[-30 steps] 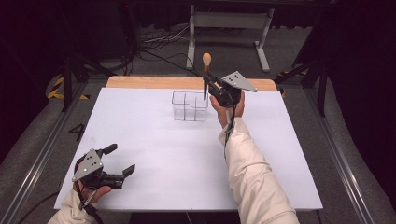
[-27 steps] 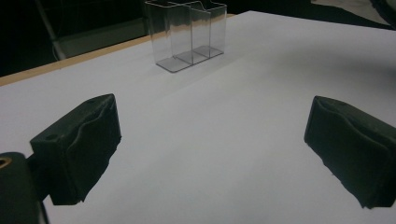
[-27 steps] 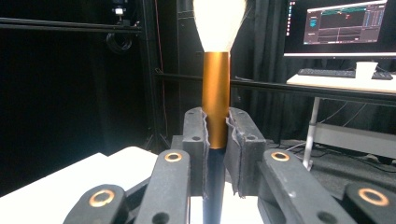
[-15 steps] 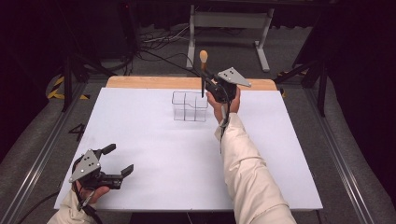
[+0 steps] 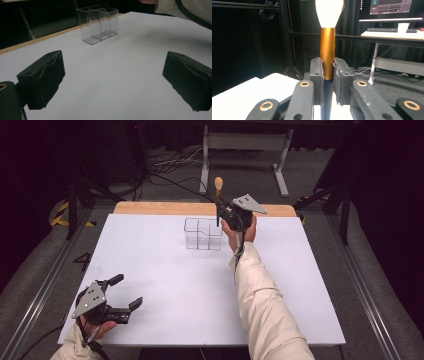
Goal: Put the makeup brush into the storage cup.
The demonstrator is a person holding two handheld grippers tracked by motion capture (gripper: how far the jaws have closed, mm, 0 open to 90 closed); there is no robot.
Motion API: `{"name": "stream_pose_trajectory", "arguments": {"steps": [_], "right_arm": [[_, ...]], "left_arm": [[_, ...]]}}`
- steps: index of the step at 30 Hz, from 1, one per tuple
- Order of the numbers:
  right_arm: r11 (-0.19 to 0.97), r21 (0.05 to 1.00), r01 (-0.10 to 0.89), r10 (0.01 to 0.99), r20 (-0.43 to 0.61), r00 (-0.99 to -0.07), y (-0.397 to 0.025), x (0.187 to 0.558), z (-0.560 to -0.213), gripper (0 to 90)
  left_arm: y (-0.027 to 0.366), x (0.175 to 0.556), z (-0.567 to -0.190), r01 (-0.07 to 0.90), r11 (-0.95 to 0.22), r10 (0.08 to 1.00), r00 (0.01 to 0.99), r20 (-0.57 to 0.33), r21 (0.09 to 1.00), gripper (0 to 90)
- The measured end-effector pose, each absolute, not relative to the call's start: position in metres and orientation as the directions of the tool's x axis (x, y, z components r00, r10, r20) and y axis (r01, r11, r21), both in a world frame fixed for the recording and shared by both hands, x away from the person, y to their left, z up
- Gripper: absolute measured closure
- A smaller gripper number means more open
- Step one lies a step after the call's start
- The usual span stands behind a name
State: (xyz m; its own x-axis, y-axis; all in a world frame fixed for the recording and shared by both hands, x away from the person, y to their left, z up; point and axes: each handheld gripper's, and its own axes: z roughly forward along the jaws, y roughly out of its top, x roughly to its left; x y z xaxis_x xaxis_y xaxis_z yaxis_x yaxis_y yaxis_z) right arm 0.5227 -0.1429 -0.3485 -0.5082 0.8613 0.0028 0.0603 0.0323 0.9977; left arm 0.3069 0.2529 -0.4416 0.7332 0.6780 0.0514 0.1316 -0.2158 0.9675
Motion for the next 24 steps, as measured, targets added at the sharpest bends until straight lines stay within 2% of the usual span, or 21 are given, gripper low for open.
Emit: {"name": "stream_pose_trajectory", "arguments": {"steps": [24], "right_arm": [[0.045, 0.990, 0.135, 0.862, 0.029, -0.506, -0.147, 0.517, -0.378, 78.9]], "left_arm": [[0.252, 0.307, -0.442, 0.134, -0.224, 0.674, 0.736, 0.054, 0.965, 5.3]]}}
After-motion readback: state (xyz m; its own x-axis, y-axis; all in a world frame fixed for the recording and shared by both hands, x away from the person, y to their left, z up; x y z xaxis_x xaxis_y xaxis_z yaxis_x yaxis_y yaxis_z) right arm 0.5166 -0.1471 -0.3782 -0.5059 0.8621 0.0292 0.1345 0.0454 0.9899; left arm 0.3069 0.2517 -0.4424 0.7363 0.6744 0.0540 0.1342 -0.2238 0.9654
